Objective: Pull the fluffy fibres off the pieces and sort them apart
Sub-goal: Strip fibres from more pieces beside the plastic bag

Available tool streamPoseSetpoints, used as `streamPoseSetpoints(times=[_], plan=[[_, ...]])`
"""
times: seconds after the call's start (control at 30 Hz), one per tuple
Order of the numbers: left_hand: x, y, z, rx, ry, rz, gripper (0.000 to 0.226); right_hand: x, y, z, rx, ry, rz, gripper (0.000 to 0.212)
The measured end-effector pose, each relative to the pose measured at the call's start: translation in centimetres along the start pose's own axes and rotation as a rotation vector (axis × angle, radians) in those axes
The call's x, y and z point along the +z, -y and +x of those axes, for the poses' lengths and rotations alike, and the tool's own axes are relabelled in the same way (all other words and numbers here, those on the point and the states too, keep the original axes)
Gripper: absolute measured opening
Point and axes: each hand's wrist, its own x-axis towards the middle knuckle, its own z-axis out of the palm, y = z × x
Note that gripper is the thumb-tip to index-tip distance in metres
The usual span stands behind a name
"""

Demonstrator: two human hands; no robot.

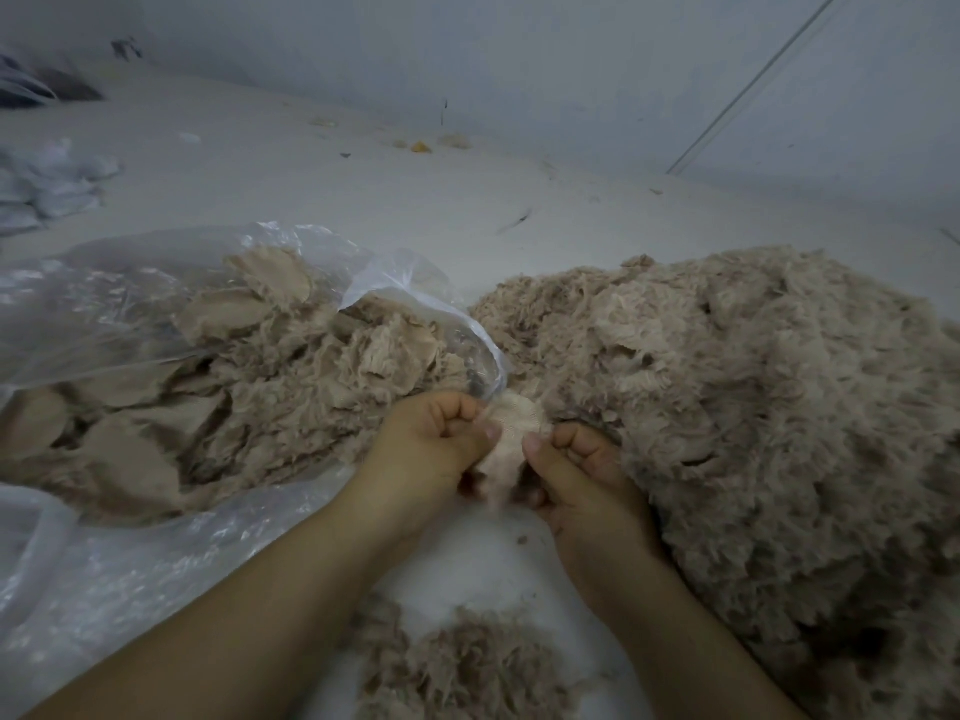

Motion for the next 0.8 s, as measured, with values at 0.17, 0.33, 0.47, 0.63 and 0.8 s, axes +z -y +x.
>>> streamPoseSetpoints(times=[0.17,0.33,0.47,0.63,0.8], plan=[[-0.30,0.06,0.27,0.014,-0.078,-0.017,0.023,0.19,0.32,-0.22,-0.003,0.004,0.011,0.027],[-0.25,-0.39,-0.48,-0.087,0.209,0.056,0.052,0.38,0.52,-0.39,0.005,-0.016,0.053,0.014],[-0.77,-0.47,-0.39,-0.125,0.272,0.121,0.022,0.61,0.41,-0.45,0.055,-0.024,0.118,0.028],[-1.01,-0.57,-0.48,-0.162,0.374,0.178,0.046,0.53,0.34,-0.47,0.084,-0.055,0.127,0.017],[-0.85,-0.52,-0.59,-0.150,0.306,0.125,0.020,0.42,0.72,-0.58,0.033,0.007,0.102,0.028]])
